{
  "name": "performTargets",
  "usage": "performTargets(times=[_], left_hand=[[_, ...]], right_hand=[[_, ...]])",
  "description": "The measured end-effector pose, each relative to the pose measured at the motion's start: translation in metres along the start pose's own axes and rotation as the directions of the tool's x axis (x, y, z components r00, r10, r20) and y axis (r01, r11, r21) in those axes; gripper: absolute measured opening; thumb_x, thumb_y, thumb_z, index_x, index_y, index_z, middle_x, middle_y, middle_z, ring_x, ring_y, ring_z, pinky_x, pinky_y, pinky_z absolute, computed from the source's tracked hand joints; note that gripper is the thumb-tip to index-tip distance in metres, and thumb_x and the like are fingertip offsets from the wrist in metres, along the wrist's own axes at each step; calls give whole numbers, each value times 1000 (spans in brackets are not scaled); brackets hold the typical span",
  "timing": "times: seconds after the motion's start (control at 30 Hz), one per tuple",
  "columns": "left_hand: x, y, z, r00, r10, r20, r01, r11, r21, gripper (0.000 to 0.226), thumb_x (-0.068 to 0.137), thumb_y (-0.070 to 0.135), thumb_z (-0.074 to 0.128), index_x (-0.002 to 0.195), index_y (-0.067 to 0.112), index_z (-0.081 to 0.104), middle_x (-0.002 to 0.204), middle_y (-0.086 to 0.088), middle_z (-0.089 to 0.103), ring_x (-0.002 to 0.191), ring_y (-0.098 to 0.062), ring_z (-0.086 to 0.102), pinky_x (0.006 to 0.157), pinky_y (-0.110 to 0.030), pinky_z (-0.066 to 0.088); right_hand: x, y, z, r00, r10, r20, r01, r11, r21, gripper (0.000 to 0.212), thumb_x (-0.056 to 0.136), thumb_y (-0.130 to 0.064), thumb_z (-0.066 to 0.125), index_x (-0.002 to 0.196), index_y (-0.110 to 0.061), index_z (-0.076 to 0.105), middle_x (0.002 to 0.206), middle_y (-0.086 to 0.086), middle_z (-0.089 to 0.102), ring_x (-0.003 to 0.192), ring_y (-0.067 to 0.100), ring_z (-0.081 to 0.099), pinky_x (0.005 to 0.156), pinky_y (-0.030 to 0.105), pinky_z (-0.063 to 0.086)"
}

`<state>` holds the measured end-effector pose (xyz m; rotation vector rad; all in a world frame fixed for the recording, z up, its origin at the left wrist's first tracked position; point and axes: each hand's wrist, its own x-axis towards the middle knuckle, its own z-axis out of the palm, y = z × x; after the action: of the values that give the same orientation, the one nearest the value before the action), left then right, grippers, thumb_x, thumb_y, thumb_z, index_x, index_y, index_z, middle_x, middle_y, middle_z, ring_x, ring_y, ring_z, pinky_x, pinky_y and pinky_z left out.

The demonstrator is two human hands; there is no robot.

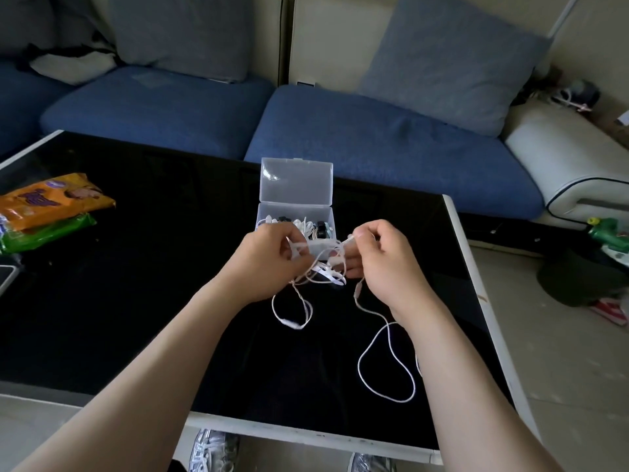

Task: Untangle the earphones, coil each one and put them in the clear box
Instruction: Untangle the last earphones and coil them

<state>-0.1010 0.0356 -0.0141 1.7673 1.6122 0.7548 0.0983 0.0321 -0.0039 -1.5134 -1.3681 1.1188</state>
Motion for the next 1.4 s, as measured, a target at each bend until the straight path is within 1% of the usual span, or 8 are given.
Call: performTargets(times=[0.2,0.33,0.5,0.63,0.9,1.13,1.27,1.4], left_hand=[[5,-2,0,978,-172,-118,143,964,-224,21,88,8,61,74,22,53,78,-8,65,78,-36,74,76,-52,64],[8,2,4,954,-281,-105,225,901,-371,20,94,-1,42,96,12,57,98,-12,69,77,-30,74,74,-46,62],[6,14,-2,916,-398,48,328,676,-659,40,92,-7,35,93,6,73,101,-16,80,82,-28,76,80,-41,64],[5,22,-2,854,-468,228,470,505,-724,29,100,20,45,107,3,68,99,-19,80,89,-35,80,84,-45,63],[4,26,2,823,-452,345,559,531,-637,70,107,57,27,113,7,77,105,-19,79,106,-40,75,101,-48,54],[6,21,-2,820,-479,314,515,378,-769,63,112,50,24,118,10,73,106,-10,81,97,-29,79,105,-51,49],[9,21,-1,814,-493,308,460,223,-859,65,113,54,28,109,3,68,72,-9,74,71,-29,79,82,-49,60],[11,24,2,796,-504,334,497,231,-837,57,111,58,28,96,12,58,52,4,35,41,-13,41,71,-41,53]], right_hand=[[0,-1,-5,996,39,-79,-31,994,102,18,115,-19,39,117,-9,54,78,15,78,67,31,78,55,27,59],[5,6,-5,986,-17,-164,6,998,-63,18,110,-29,46,109,-17,61,80,8,79,65,22,77,74,39,63],[-2,5,-4,996,-8,-94,-15,970,-244,18,112,-31,44,108,-21,57,69,3,77,40,16,62,49,26,49],[-5,2,-3,999,34,-25,-39,973,-228,17,110,-30,52,106,-18,64,69,3,78,50,19,70,45,18,44],[-2,-5,1,998,37,43,-36,999,-10,19,106,-24,59,97,-16,74,81,-5,81,79,5,75,77,28,52],[-2,-7,-1,1000,15,23,-14,999,-36,26,99,-17,59,76,-7,65,69,2,67,64,12,53,60,24,42],[0,-1,-2,998,26,50,-19,989,-144,19,98,-26,70,85,-14,78,81,7,69,76,6,60,65,22,45],[0,5,0,984,18,176,26,968,-248,9,96,-31,78,93,-23,83,56,-25,61,57,-7,57,57,8,39]])
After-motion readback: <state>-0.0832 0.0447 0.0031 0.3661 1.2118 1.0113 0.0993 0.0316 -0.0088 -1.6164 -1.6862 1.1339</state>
